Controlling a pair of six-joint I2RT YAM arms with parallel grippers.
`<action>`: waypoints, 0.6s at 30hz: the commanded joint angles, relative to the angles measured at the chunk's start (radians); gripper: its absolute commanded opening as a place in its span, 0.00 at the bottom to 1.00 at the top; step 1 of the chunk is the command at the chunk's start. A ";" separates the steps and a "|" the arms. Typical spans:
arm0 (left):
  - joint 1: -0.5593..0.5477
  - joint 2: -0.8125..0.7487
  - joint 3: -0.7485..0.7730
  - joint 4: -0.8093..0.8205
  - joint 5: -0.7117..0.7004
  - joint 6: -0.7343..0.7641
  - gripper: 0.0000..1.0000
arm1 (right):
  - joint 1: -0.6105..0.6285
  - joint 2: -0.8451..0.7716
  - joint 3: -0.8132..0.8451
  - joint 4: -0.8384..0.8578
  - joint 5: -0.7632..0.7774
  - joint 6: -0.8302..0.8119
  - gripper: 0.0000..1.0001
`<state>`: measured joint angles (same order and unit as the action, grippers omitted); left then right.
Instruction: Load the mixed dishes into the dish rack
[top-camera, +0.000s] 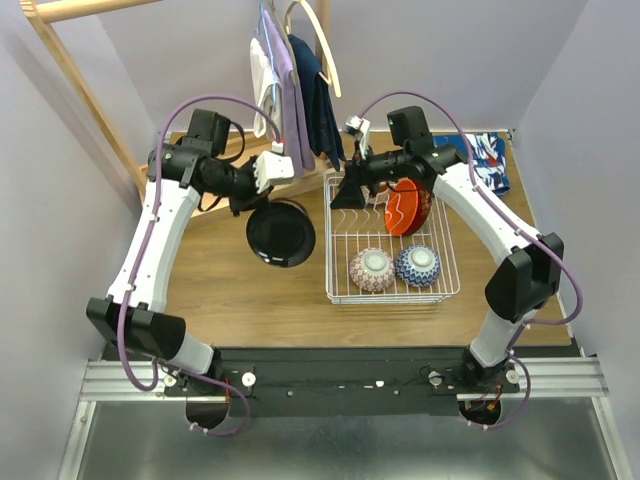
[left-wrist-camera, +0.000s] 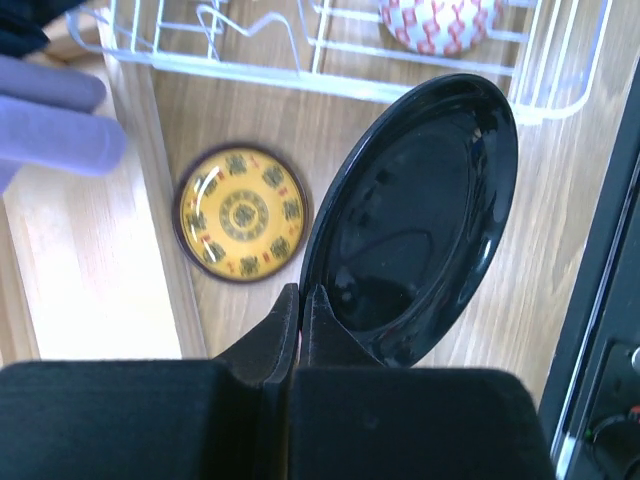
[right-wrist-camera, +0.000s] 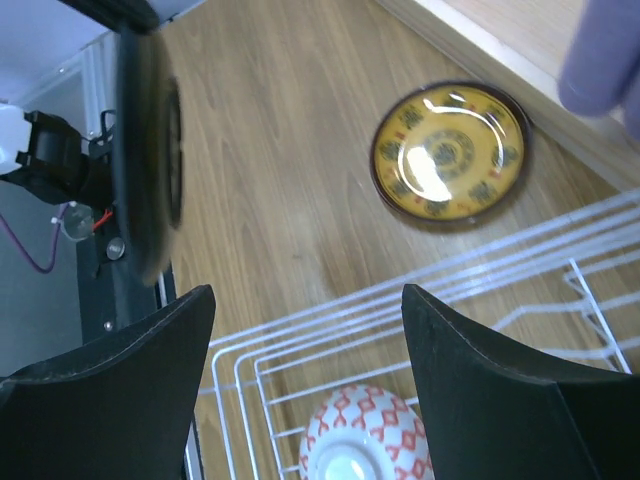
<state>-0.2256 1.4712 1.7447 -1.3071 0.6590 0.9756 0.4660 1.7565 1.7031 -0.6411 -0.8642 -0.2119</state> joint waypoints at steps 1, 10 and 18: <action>-0.034 0.070 0.090 0.022 0.048 -0.112 0.00 | 0.086 0.031 0.064 0.040 -0.029 0.002 0.83; -0.080 0.080 0.087 0.155 0.062 -0.227 0.00 | 0.099 0.058 0.079 0.044 -0.070 0.017 0.81; -0.095 0.097 0.104 0.190 0.068 -0.275 0.00 | 0.097 0.075 0.058 0.090 -0.058 0.097 0.34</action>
<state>-0.3130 1.5696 1.8256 -1.1599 0.6926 0.7475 0.5644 1.8122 1.7508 -0.5911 -0.9073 -0.1703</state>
